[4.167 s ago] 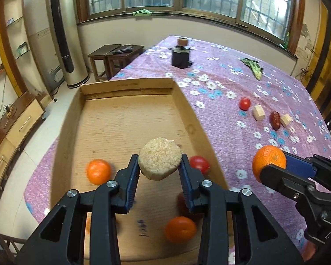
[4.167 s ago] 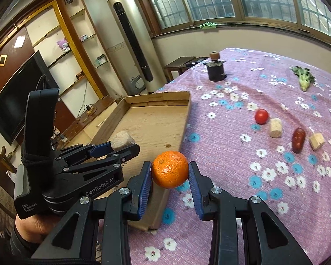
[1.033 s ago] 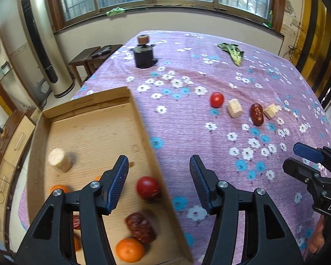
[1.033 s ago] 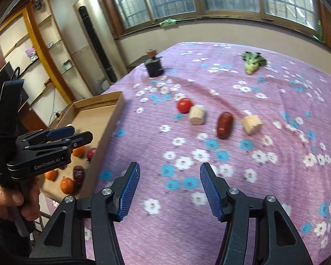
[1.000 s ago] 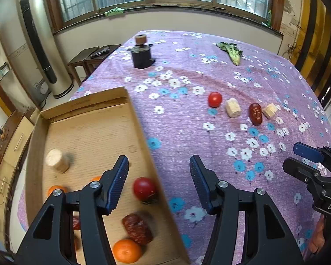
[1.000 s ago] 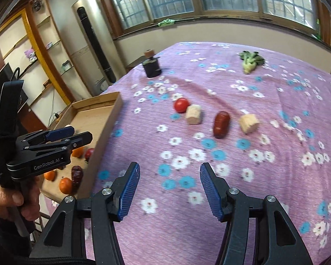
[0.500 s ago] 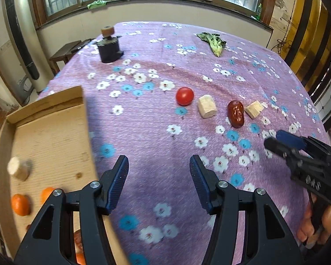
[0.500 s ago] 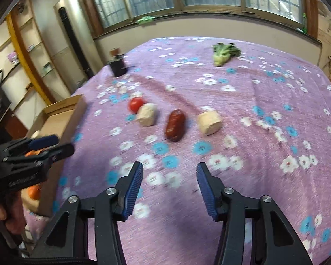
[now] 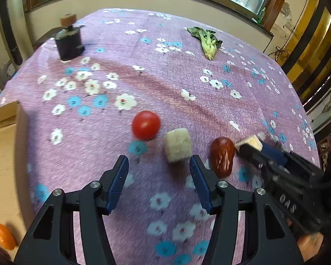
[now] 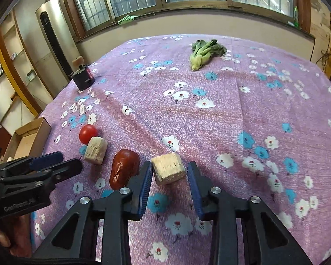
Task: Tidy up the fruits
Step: 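Grasp a pale cube with the left tool while the right tool grasps another pale cube, then carry the cube with the left tool while the right tool carries its cube to the tray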
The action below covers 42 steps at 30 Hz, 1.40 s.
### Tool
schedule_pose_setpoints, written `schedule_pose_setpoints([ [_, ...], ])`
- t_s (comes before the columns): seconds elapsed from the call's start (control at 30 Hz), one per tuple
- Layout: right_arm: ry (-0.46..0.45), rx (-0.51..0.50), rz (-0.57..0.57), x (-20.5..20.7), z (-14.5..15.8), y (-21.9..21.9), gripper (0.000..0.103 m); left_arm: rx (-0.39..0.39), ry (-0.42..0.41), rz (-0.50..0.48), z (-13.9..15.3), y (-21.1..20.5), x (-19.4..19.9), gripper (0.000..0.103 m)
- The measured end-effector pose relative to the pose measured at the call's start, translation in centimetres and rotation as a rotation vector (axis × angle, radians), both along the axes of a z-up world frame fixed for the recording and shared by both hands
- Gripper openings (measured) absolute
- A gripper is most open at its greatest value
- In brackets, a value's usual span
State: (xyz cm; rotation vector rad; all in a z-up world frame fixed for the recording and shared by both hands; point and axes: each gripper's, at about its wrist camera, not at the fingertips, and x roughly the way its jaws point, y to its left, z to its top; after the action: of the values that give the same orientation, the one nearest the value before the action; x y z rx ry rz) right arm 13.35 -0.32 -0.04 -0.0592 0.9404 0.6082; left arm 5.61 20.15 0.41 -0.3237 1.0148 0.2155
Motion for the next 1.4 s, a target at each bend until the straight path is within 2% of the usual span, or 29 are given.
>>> schedule_pose_setpoints([
  [0.1,0.001,0.010,-0.001,0.1,-0.3,0.1,0.034,-0.017,0.010,-0.005,-0.8,-0.2,1.2,0.056],
  [0.2,0.002,0.026,0.001,0.2,-0.5,0.1,0.034,0.009,-0.016,-0.010,-1.1,-0.5,1.8,0.055],
  [0.27,-0.003,0.034,0.001,0.3,-0.6,0.1,0.033,0.032,-0.022,-0.012,-1.1,-0.5,2.1,0.042],
  [0.3,-0.006,0.033,0.000,0.2,-0.6,0.1,0.033,0.009,-0.028,-0.026,-1.0,-0.4,2.0,0.031],
  [0.33,-0.009,0.032,0.003,0.1,-0.5,0.2,0.033,-0.020,-0.032,-0.038,-1.0,-0.3,1.9,0.025],
  [0.4,-0.016,0.037,0.010,-0.4,-0.2,0.1,0.033,-0.008,-0.031,-0.043,-0.9,-0.4,1.3,0.025],
  [0.6,-0.055,0.065,0.017,-3.0,1.7,-0.7,0.033,-0.043,-0.053,-0.052,-0.4,-0.5,-1.7,0.025],
  [0.9,-0.049,0.121,0.067,-7.8,3.3,-0.4,0.033,-0.030,-0.101,-0.046,1.9,-0.4,-6.0,0.025],
  [1.4,-0.075,0.166,0.149,-12.6,5.9,2.3,0.032,0.038,-0.135,0.021,4.3,1.8,-11.8,0.025],
])
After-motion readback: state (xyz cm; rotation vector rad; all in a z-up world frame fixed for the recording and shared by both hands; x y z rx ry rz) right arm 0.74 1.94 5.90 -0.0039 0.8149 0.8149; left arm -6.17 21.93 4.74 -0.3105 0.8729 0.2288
